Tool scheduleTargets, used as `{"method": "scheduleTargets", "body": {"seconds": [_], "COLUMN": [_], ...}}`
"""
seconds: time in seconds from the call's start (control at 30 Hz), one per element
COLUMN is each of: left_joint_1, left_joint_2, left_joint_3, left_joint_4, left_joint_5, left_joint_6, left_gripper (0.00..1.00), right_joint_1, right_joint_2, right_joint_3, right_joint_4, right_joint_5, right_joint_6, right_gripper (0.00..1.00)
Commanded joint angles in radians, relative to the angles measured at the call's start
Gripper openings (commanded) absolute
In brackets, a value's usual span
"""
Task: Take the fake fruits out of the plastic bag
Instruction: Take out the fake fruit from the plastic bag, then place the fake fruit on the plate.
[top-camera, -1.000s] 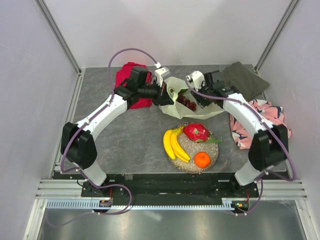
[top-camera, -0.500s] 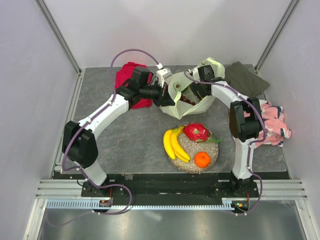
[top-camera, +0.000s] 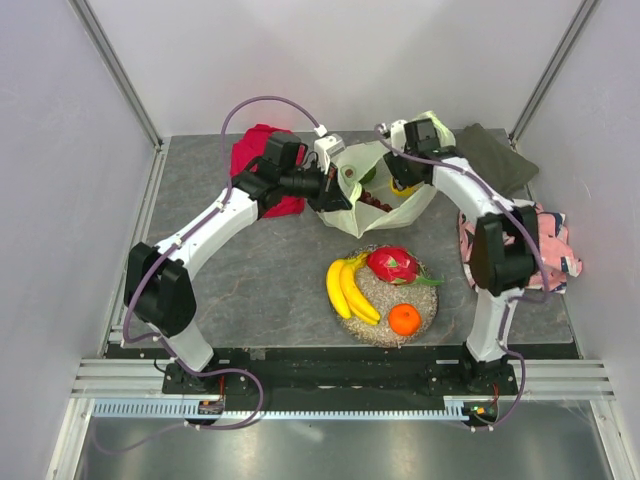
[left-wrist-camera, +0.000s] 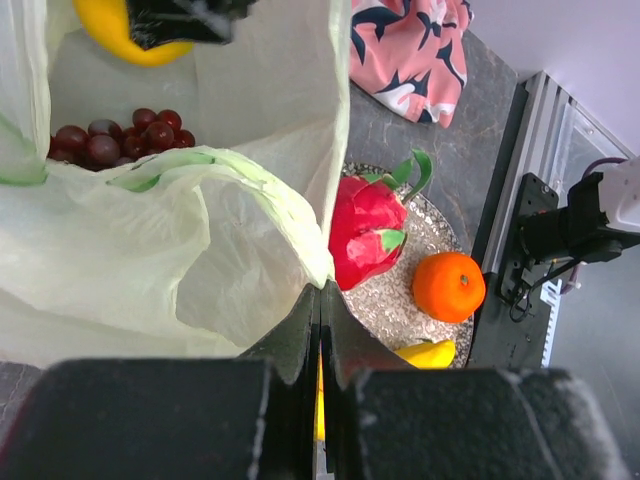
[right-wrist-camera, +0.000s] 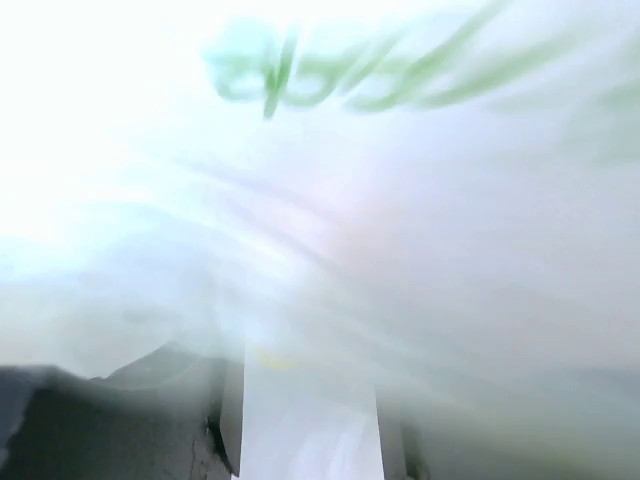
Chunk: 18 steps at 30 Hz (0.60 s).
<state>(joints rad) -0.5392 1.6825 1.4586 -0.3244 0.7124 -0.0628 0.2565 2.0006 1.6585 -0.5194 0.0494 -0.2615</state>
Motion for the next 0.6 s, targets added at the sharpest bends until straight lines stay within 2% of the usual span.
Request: {"method": "scheduleTargets", "body": {"seconds": [0.0,0.1,0.2,0.3,0.37,0.47,0.57], "left_joint_1": [-0.004,-0.004,-0.004,-0.002,-0.002,-0.002,-0.002], "left_joint_2": [0.0,0.002,-0.001,-0.009,-0.01,-0.023,-0.033], "left_joint_3": [0.048,0.055,0.063,0.068,0.068,0.06,0.048], "left_joint_4": [0.021,0.03,0.031,0.033,0.033,0.033,0.033], "left_joint_5": [-0.007,-0.022,-0.033,-0.034,-0.037,-0.047,-0.054], "left_joint_6": [0.0,-0.012,-0.011,-0.006,-0.005,0.004,0.012], "left_gripper": [0.02,0.02,0.02,0.02,0.02,0.02,0.01], "right_joint_1": [0.001,0.003,0.021,0.065,0.102,0.182,0.251], "right_joint_2": [-0.288,-0.4,-0.515,-0.586,-0.606,-0.643,-0.669], "right_joint_3": [0.011,-0.055,-0.144,-0.216,-0.245,-0.33,-0.416], "right_joint_4": [-0.115,-0.155,-0.162,-0.238,-0.341,-0.408,-0.401], "right_joint_5": [-0.287,-0.443,-0.545,-0.623,-0.623,-0.616,-0.574], "right_joint_6": [0.063,0.172,0.196,0.063,-0.058,-0.152,-0.226], "right_gripper": [0.3,0.29,0.3,0.33,0.32,0.32,0.32]}}
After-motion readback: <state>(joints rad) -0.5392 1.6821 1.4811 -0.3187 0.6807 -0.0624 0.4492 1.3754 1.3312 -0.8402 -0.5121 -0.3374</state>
